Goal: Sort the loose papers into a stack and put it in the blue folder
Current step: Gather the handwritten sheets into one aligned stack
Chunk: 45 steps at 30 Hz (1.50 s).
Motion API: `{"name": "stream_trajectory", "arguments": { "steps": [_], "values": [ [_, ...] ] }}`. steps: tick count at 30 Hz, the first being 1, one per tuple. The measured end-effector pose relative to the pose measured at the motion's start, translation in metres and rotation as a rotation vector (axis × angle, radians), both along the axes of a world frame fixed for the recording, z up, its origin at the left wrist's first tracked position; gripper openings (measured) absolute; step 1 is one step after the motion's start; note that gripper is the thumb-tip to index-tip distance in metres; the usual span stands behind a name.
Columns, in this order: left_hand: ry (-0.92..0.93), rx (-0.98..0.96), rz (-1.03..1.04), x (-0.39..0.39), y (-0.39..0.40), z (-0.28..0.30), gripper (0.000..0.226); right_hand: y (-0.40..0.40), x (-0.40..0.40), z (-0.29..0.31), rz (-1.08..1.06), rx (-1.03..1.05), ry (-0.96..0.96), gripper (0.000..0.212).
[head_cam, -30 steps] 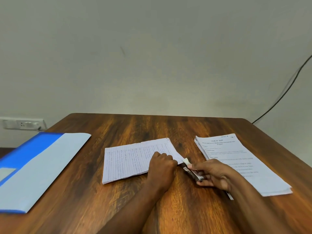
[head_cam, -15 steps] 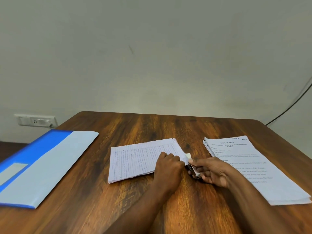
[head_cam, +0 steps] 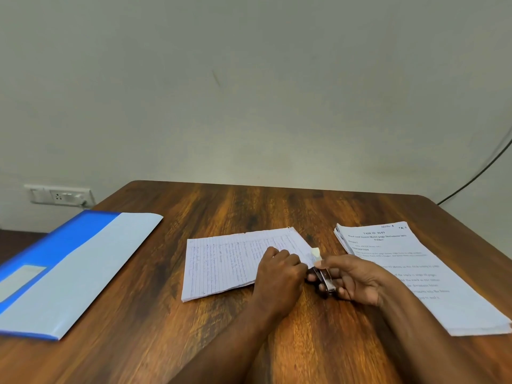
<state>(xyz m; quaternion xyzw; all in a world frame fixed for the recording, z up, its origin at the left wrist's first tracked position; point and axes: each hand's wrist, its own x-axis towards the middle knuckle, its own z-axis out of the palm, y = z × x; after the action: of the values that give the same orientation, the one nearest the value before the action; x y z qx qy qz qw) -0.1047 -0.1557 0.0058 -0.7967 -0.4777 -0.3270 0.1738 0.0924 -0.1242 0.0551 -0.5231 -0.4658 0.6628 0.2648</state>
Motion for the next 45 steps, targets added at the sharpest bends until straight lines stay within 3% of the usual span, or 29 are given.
{"name": "stream_trajectory", "arguments": {
  "steps": [5, 12, 19, 45],
  "values": [
    [0.001, 0.010, -0.017, -0.002, 0.001, -0.001, 0.020, -0.002, -0.004, 0.003, -0.036, -0.010, 0.018, 0.038],
    [0.005, 0.009, -0.018, -0.002, 0.001, 0.000, 0.017, -0.001, -0.006, -0.001, -0.052, 0.030, 0.008, 0.062],
    [0.008, 0.014, -0.033, -0.002, 0.002, -0.002, 0.016, 0.000, -0.010, 0.000, -0.079, 0.029, -0.059, 0.065],
    [0.017, -0.060, -0.022, 0.000, 0.000, 0.002, 0.020, 0.002, -0.020, -0.010, -0.178, 0.120, -0.132, 0.046]
  ]
}}
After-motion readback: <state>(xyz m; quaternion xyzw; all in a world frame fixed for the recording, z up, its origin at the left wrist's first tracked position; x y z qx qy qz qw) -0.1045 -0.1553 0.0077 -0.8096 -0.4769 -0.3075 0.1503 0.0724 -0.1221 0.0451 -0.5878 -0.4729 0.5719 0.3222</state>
